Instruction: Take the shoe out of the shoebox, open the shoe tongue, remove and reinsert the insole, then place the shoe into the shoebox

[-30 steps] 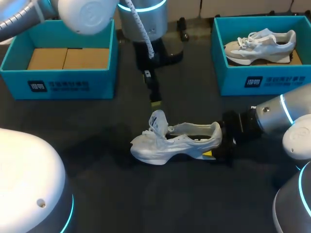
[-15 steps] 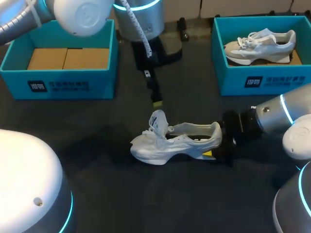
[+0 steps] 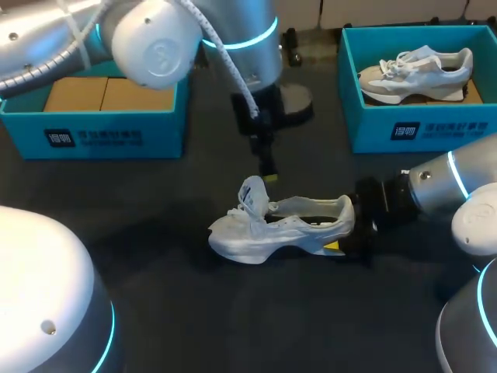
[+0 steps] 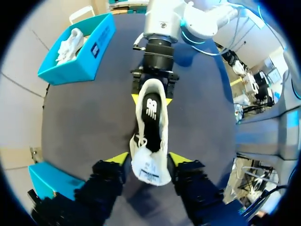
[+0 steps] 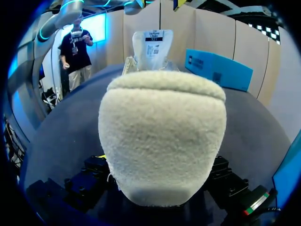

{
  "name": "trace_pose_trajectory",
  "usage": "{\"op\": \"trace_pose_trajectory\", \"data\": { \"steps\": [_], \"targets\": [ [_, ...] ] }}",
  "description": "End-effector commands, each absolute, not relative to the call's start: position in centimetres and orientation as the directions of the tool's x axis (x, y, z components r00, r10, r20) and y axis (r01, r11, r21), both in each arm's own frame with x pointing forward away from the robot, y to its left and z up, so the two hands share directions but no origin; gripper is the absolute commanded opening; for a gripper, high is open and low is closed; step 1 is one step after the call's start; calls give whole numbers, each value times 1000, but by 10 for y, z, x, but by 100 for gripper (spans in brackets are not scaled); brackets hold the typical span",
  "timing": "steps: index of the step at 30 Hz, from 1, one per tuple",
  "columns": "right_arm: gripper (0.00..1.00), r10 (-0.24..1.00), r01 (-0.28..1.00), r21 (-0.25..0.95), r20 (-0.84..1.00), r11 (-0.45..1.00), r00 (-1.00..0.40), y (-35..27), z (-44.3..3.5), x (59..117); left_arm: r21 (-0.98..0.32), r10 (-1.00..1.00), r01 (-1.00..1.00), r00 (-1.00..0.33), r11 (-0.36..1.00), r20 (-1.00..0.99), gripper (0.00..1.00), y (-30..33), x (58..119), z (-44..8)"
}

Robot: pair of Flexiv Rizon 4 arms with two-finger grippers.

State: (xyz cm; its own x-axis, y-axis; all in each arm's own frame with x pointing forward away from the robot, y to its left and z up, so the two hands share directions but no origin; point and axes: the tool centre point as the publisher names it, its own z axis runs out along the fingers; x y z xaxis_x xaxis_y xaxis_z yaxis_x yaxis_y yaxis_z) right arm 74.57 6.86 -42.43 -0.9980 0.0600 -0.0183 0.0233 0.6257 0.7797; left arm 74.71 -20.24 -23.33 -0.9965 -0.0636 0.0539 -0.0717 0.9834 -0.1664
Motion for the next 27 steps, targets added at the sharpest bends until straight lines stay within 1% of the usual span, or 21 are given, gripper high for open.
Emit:
{"op": "trace_pose_trajectory", "data": {
  "steps": [1, 11, 15, 27],
  "targets": [
    [0, 60, 22, 780, -20, 626, -998, 68, -424, 746, -148, -41, -49, -997, 988, 58, 0, -225, 748, -246],
    [0, 60, 22, 780, -20, 626, -998, 68, -424, 746, -154, 3, -8, -998, 988, 67, 0, -256, 745, -272],
    [0, 60, 22, 780, -20, 626, -998, 68, -424, 746, -153, -23, -30, -999, 988, 46, 0, -260, 743, -283],
    [0, 60, 22, 780, -20, 626, -998, 68, -424, 746, -153, -23, -30, -999, 988, 46, 0, -260, 743, -283]
  ]
}}
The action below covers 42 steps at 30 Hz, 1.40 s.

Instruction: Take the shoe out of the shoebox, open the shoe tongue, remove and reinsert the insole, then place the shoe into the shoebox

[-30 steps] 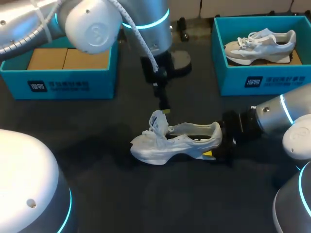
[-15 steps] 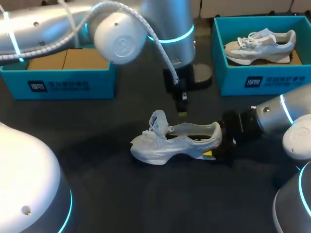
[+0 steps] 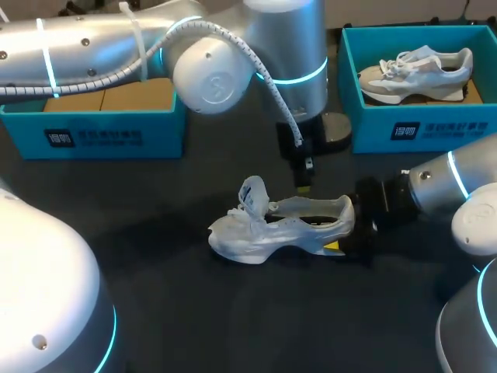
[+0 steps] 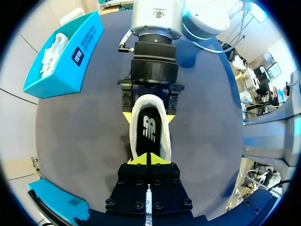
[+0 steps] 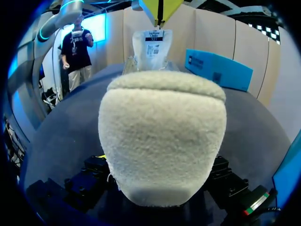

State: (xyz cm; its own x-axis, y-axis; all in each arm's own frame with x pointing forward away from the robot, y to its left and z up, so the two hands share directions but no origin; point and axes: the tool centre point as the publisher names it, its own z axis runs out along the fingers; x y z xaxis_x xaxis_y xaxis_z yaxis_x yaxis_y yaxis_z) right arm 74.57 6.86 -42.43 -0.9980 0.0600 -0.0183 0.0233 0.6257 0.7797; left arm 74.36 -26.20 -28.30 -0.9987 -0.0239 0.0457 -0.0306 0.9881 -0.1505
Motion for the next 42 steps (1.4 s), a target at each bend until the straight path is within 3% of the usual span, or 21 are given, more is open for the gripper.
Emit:
{"op": "trace_pose_trajectory", "data": {
  "steps": [1, 14, 42],
  "targets": [
    [0, 60, 22, 780, -20, 626, -998, 68, -424, 746, -153, -23, -30, -999, 988, 46, 0, -260, 743, -283],
    [0, 60, 22, 780, -20, 626, -998, 68, -424, 746, -153, -23, -30, -999, 988, 46, 0, -260, 743, -283],
    [0, 60, 22, 780, -20, 626, -998, 68, -424, 746, -83, 130, 118, -981, 990, 144, 0, -272, 724, -369]
  ]
}}
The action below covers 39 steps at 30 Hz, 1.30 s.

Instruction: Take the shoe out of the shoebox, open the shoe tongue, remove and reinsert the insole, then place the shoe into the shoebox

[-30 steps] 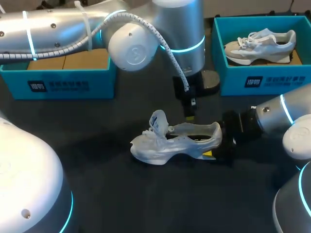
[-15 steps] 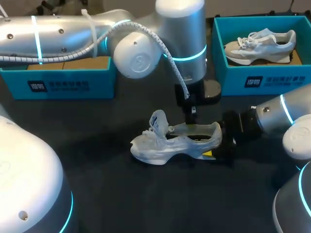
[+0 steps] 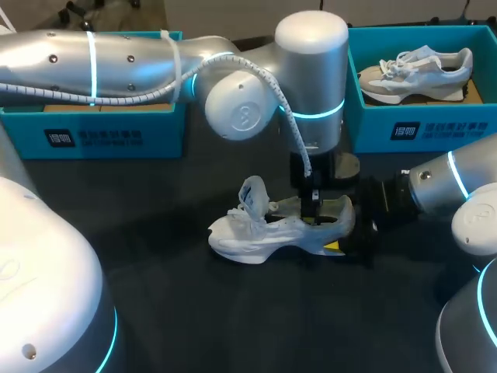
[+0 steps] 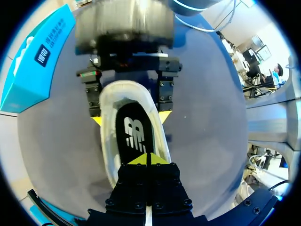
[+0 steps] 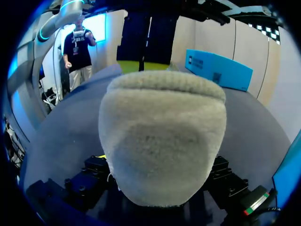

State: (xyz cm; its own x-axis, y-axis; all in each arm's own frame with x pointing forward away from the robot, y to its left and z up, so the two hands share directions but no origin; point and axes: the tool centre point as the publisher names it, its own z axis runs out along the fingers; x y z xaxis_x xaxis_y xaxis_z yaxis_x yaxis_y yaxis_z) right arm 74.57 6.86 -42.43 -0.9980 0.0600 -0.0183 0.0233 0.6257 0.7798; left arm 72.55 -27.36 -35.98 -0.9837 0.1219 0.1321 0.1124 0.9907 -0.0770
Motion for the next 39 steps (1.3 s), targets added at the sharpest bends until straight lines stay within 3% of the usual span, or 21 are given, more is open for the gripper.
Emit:
{"op": "trace_pose_trajectory", "data": {
  "steps": [1, 24, 26, 28, 32, 33, 34, 37, 39],
  "targets": [
    [0, 60, 22, 780, -20, 626, -998, 68, -424, 746, -79, 129, 119, -981, 990, 146, 0, -271, 723, -371],
    [0, 60, 22, 780, -20, 626, -998, 68, -424, 746, -98, 180, 160, -952, 982, 249, 0, -266, 715, -393],
    [0, 60, 22, 780, -20, 626, -998, 68, -424, 746, -97, 178, 158, -952, 983, 250, 23, -265, 716, -395],
    [0, 60, 22, 780, -20, 626, -998, 68, -424, 746, -94, 175, 156, -951, 983, 254, 27, -265, 717, -398],
    [0, 60, 22, 780, -20, 626, -998, 68, -424, 746, -91, 173, 154, -951, 984, 256, 49, -264, 717, -402],
    [0, 60, 22, 780, -20, 626, -998, 68, -424, 746, -96, 176, 157, -951, 983, 255, 71, -264, 718, -404],
    [0, 60, 22, 780, -20, 626, -998, 68, -424, 746, -98, 180, 160, -950, 982, 254, 79, -264, 718, -406],
    [0, 60, 22, 780, -20, 626, -998, 68, -424, 746, -97, 194, 175, -950, 980, 246, 75, -264, 719, -413],
    [0, 60, 22, 780, -20, 626, -998, 68, -424, 746, -92, 201, 184, -952, 979, 232, 59, -265, 719, -417]
  ]
}}
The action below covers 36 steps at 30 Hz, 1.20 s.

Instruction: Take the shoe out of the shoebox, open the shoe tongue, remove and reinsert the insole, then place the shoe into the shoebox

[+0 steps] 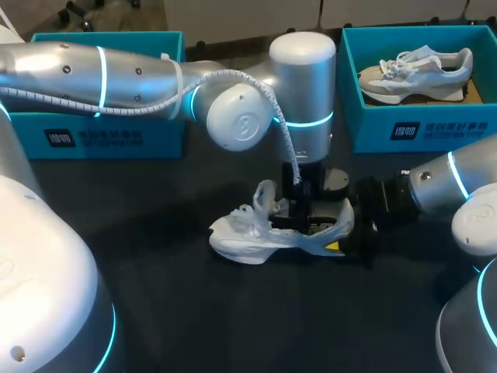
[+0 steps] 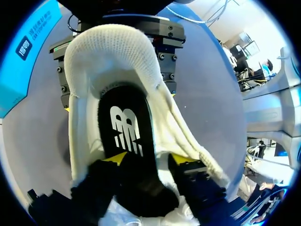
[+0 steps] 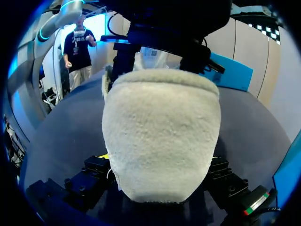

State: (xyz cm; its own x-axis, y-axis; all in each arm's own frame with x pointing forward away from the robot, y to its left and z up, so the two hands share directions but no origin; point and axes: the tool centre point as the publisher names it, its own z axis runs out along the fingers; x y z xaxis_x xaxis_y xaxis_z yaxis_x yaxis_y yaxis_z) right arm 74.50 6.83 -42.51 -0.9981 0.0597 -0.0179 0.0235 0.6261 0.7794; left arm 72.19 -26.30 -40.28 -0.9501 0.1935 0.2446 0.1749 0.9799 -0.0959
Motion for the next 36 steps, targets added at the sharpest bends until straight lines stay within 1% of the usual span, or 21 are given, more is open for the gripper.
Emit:
{"op": "trace_pose_trajectory", "data": {
  "steps": [1, 4, 6, 9, 11, 13, 15, 16, 17, 18, 36],
  "targets": [
    [0, 60, 22, 780, -20, 626, -998, 68, -424, 746, -90, 204, 188, -954, 978, 221, 51, -265, 720, -418],
    [0, 60, 22, 780, -20, 626, -998, 68, -424, 746, -90, 209, 194, -957, 977, 201, 46, -265, 721, -423],
    [0, 60, 22, 780, -20, 626, -998, 68, -424, 746, -94, 204, 189, -962, 977, 183, 38, -265, 722, -425],
    [0, 60, 22, 780, -20, 626, -998, 68, -424, 746, -86, 198, 186, -967, 979, 161, 34, -264, 723, -426],
    [0, 60, 22, 780, -20, 626, -998, 68, -424, 746, -82, 199, 189, -970, 979, 136, 25, -264, 722, -427],
    [0, 60, 22, 780, -20, 626, -998, 68, -424, 746, -77, 201, 193, -972, 978, 119, 21, -265, 721, -429],
    [0, 60, 22, 780, -20, 626, -998, 68, -424, 746, -73, 205, 199, -974, 977, 100, 21, -264, 720, -430],
    [0, 60, 22, 780, -20, 626, -998, 68, -424, 746, -72, 206, 199, -974, 977, 94, 19, -264, 720, -431],
    [0, 60, 22, 780, -20, 626, -998, 68, -424, 746, -74, 208, 203, -975, 976, 82, 16, -264, 720, -431],
    [0, 60, 22, 780, -20, 626, -998, 68, -424, 746, -73, 210, 204, -975, 976, 79, 0, -264, 720, -431],
    [0, 60, 22, 780, -20, 626, -998, 68, -424, 746, -96, 213, 207, -975, 974, 64, 0, -250, 719, -390]
  ]
}}
